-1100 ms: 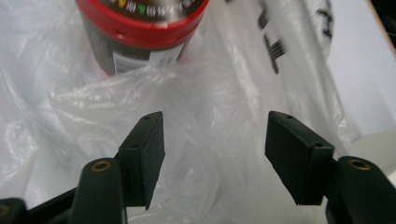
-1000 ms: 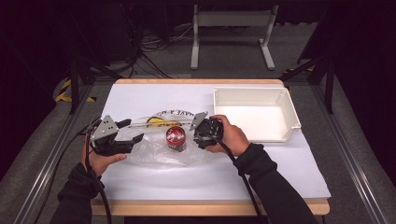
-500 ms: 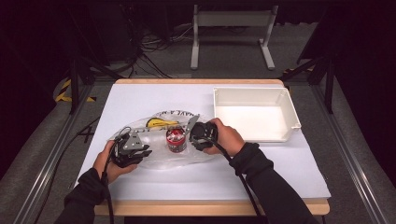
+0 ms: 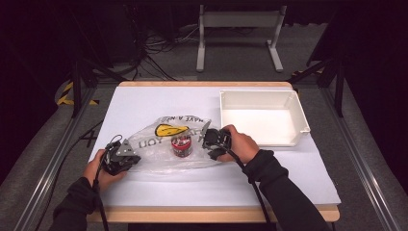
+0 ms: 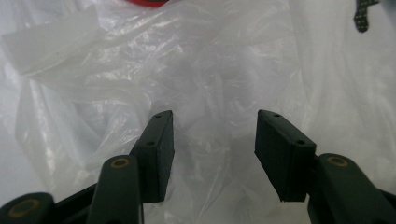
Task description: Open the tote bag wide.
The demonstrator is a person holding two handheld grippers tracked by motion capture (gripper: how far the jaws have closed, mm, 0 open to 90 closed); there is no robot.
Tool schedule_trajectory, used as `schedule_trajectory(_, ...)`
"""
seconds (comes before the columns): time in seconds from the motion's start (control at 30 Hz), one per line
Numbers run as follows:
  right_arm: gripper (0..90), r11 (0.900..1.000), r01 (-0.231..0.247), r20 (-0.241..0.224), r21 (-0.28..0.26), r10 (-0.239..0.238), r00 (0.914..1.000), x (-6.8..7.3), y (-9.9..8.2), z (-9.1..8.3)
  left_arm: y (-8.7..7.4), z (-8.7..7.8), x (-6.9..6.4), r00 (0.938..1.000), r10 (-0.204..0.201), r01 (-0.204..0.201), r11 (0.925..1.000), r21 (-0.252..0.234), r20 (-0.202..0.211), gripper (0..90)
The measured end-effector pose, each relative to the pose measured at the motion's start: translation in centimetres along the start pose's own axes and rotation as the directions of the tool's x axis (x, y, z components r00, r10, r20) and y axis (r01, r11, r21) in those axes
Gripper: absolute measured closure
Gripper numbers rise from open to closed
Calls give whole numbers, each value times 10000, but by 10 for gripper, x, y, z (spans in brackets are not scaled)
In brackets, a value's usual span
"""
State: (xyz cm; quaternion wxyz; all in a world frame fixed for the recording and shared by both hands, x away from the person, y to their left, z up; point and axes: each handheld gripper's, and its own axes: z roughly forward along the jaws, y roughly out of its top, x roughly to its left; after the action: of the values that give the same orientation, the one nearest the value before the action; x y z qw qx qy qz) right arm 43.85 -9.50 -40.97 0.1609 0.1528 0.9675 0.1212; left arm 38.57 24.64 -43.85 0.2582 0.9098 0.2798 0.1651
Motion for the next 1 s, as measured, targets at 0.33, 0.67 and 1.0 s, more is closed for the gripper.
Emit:
schedule_trajectory(0.33,391,9967,134,-11,-801,-136,9999,1,-1,-7,-2,-7,7,9987,-245,214,9975,-681,-450,702)
schedule_trajectory(0.67,548,9721,36,653,-2345,121,9978,-2,6,-29,20,-31,8,9974,-348,187,9709,-2388,-634,480)
schedule_trajectory(1.0,683,9769,251,1320,-2122,32,9912,-15,22,-35,39,-25,24,9936,-495,279,9785,-2041,-1017,475)
